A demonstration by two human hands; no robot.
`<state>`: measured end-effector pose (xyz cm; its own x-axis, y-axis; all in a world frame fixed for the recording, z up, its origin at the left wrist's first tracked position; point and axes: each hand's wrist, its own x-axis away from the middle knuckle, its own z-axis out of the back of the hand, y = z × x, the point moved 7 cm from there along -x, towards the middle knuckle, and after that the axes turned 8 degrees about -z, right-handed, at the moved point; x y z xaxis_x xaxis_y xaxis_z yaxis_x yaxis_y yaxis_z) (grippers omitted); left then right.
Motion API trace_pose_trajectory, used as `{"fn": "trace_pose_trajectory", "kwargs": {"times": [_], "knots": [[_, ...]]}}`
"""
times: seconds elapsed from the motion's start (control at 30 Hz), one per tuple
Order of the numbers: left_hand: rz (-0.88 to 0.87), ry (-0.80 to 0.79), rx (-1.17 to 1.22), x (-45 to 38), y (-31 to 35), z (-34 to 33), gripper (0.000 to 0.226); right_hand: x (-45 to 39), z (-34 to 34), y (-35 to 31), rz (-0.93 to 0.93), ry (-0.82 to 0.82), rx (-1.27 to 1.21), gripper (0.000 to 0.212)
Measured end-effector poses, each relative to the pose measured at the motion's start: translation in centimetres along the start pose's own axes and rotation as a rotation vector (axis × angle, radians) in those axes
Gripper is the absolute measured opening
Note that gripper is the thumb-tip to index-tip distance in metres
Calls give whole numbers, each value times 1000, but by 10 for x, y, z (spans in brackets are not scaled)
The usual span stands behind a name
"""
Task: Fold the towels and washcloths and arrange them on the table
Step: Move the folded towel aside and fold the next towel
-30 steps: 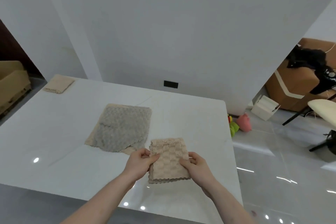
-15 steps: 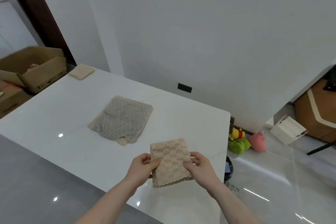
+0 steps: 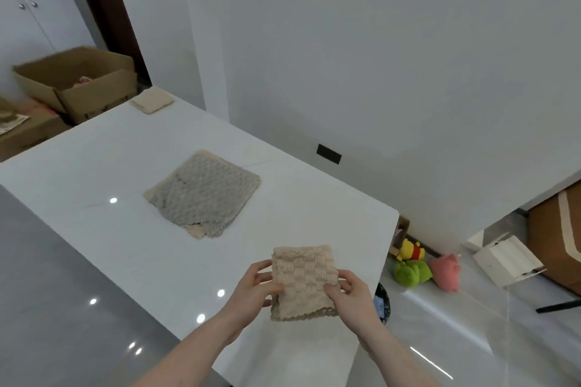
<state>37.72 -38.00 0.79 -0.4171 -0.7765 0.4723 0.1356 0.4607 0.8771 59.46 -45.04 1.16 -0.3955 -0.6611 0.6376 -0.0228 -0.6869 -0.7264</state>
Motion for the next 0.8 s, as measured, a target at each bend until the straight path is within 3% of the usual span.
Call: {"fn": "trace_pose_trajectory", "kwargs": {"times": [0.3, 0.5, 0.8], "knots": [[20, 174, 98, -7, -15, -87, 60, -53, 77, -11, 78, -115, 159, 15], [13, 138, -6, 5, -10, -119, 40, -73, 96, 0, 54, -179, 201, 18], [-3, 82, -106, -20, -4, -136, 59, -76, 124, -3, 89, -128, 249, 19]]}}
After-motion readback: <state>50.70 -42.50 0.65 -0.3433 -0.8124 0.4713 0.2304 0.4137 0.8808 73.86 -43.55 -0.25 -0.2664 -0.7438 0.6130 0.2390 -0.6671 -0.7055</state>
